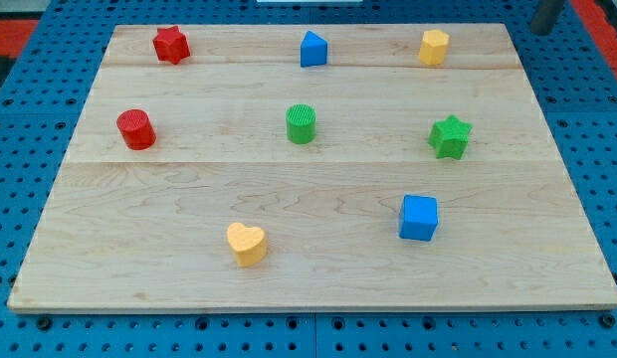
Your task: Push the green star into the blue cube
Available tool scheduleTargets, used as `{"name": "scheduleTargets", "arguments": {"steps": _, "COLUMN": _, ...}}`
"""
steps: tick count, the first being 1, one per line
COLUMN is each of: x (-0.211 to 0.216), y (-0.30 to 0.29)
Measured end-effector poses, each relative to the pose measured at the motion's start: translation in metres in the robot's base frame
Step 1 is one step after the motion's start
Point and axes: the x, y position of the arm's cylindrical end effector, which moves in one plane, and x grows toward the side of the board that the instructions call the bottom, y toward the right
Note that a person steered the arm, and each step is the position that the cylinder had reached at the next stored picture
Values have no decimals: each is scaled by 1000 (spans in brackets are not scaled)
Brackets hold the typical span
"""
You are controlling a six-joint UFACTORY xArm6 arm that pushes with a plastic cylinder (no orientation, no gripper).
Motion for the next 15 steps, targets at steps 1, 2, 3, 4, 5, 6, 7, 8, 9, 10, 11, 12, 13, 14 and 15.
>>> {"name": "scheduleTargets", "arguments": {"steps": 1, "x": 1, "y": 0}}
{"name": "scheduleTargets", "arguments": {"steps": 2, "x": 2, "y": 1}}
{"name": "scheduleTargets", "arguments": {"steps": 3, "x": 3, "y": 1}}
{"name": "scheduleTargets", "arguments": {"steps": 4, "x": 9, "y": 2}}
{"name": "scheduleTargets", "arguments": {"steps": 5, "x": 61, "y": -3}}
{"name": "scheduleTargets", "arguments": {"steps": 6, "x": 105, "y": -36}}
{"name": "scheduleTargets", "arguments": {"steps": 7, "x": 144, "y": -94}}
{"name": "scheduleTargets", "arguments": {"steps": 8, "x": 149, "y": -127}}
{"name": "scheduleTargets", "arguments": {"steps": 9, "x": 157, "y": -163}}
{"name": "scheduleTargets", "arguments": {"steps": 10, "x": 186, "y": -163}}
{"name": "scheduleTargets", "arguments": {"steps": 11, "x": 225, "y": -170}}
{"name": "scheduleTargets", "arguments": {"steps": 12, "x": 246, "y": -157}}
{"name": "scheduleTargets", "arguments": {"steps": 13, "x": 246, "y": -163}}
{"name": "scheduleTargets", "arguments": {"steps": 14, "x": 251, "y": -201}}
{"name": "scheduleTargets", "arguments": {"steps": 15, "x": 257, "y": -201}}
